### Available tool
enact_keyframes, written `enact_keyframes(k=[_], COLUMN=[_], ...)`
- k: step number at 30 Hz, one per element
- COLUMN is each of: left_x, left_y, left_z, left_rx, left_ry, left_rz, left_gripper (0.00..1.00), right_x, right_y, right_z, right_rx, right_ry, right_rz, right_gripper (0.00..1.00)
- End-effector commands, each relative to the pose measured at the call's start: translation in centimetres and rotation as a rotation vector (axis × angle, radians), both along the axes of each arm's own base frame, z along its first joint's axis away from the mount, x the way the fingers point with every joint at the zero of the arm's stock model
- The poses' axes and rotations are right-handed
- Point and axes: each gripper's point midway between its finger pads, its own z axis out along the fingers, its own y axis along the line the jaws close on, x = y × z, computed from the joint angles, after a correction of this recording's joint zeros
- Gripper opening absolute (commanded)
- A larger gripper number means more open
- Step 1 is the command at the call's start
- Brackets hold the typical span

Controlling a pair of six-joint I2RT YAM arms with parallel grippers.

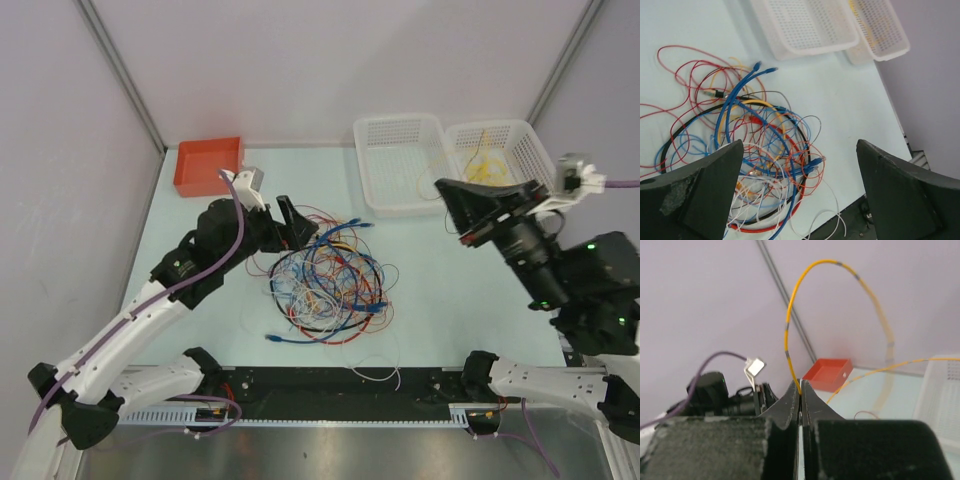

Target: Untangle the cables

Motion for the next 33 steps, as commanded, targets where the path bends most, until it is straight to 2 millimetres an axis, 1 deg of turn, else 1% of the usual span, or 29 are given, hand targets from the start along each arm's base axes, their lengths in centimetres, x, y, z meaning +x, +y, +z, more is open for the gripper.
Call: enact_keyframes(k=[1, 2, 4, 8, 9, 10, 11, 12, 13, 14, 15, 16, 17, 18, 19, 21, 22, 24, 25, 26, 27, 28, 29, 30, 31, 32, 33], left_x=[0.2, 0.1, -0.1, -0.9, -1.0, -1.2, -1.3, -1.3, -1.4, -1.5, -1.5, -1.6, -1.7, -1.8, -1.9, -2.0, -2.2, -2.3, -2.4, -2.6, -2.7, -2.9, -3.0, -3.1, -3.2, -3.3, -3.6], left_y=[1.4, 1.4, 1.4, 1.0, 0.8, 0.8, 0.8, 0.8, 0.8, 0.9, 1.0, 1.0, 1.0, 0.9, 0.9, 1.0, 1.1, 1.4, 1.5, 1.5, 1.4, 1.3, 1.3, 1.3, 1.3, 1.3, 1.0], left_z=[0.2, -0.3, -0.7, -2.7, -3.1, -4.1, -4.2, -4.5, -4.8, -5.1, -5.3, -5.6, -5.6, -5.7, -5.8, -6.0, -6.4, -6.7, -7.2, -7.3, -7.4, -7.9, -8.0, -8.2, -8.7, -8.8, -9.3], left_rx=[-0.036, -0.037, -0.051, -0.067, -0.077, -0.071, -0.076, -0.077, -0.073, -0.062, -0.061, -0.056, -0.058, -0.057, -0.058, -0.048, -0.041, -0.031, -0.027, -0.033, -0.037, -0.04, -0.043, -0.045, -0.043, -0.05, -0.057], left_ry=[-0.018, -0.012, 0.0, 0.049, 0.064, 0.082, 0.085, 0.092, 0.095, 0.1, 0.101, 0.105, 0.105, 0.105, 0.106, 0.101, 0.105, 0.101, 0.108, 0.109, 0.111, 0.121, 0.125, 0.131, 0.144, 0.147, 0.154], left_rz=[0.081, 0.077, 0.075, 0.052, 0.048, 0.048, 0.042, 0.042, 0.039, 0.041, 0.043, 0.041, 0.037, 0.03, 0.027, 0.018, 0.019, 0.022, 0.021, 0.018, 0.012, 0.005, 0.002, 0.001, -0.001, 0.001, -0.023], left_gripper=[1.0, 1.0, 1.0, 1.0, 1.0, 1.0, 1.0, 1.0, 1.0, 0.99, 0.99, 0.99, 0.99, 1.0, 0.99, 0.99, 0.99, 0.99, 0.98, 0.98, 0.98, 0.98, 0.98, 0.98, 0.98, 0.98, 0.98], right_x=[0.8, 1.5, 2.0, 4.2, 4.6, 5.0, 5.3, 6.4, 7.0, 7.4, 9.4, 10.5, 11.2, 12.9, 14.2, 15.7, 16.4, 17.4, 18.6, 19.5, 19.9, 20.7, 22.6, 23.2, 24.0, 25.3, 26.2], right_y=[-2.0, -2.1, -2.6, -3.7, -3.9, -4.2, -4.4, -4.9, -5.0, -4.8, -5.8, -6.6, -6.1, -8.3, -8.3, -9.8, -11.0, -12.2, -13.6, -14.4, -15.3, -16.9, -17.4, -18.2, -19.7, -20.5, -21.3], right_z=[1.9, 1.6, 2.1, 0.8, 0.6, 0.6, 0.6, 0.4, 0.2, 0.6, 0.2, -0.5, -0.5, -0.8, -1.4, -1.8, -0.8, -0.1, 0.4, 0.5, 1.6, 1.7, 0.6, 0.6, 0.6, -0.5, -1.1], right_rx=[-0.077, -0.104, -0.11, -0.154, -0.157, -0.157, -0.151, -0.135, -0.133, -0.125, -0.096, -0.1, -0.091, -0.041, -0.036, -0.026, 0.018, 0.064, 0.099, 0.112, 0.141, 0.157, 0.14, 0.146, 0.152, 0.158, 0.166], right_ry=[-0.022, -0.007, 0.0, 0.058, 0.066, 0.072, 0.077, 0.1, 0.114, 0.109, 0.149, 0.18, 0.186, 0.22, 0.239, 0.237, 0.198, 0.167, 0.15, 0.152, 0.136, 0.139, 0.164, 0.16, 0.162, 0.187, 0.201], right_rz=[-0.108, -0.147, -0.191, -0.35, -0.375, -0.4, -0.415, -0.456, -0.463, -0.439, -0.495, -0.52, -0.473, -0.536, -0.538, -0.627, -0.695, -0.739, -0.787, -0.814, -0.836, -0.876, -0.901, -0.923, -0.963, -0.986, -1.007], right_gripper=[0.0, 0.0, 0.0, 0.0, 0.0, 0.0, 0.0, 0.0, 0.0, 0.0, 0.0, 0.0, 0.0, 0.0, 0.0, 0.0, 0.0, 0.0, 0.0, 0.0, 0.0, 0.0, 0.0, 0.0, 0.0, 0.0, 0.0])
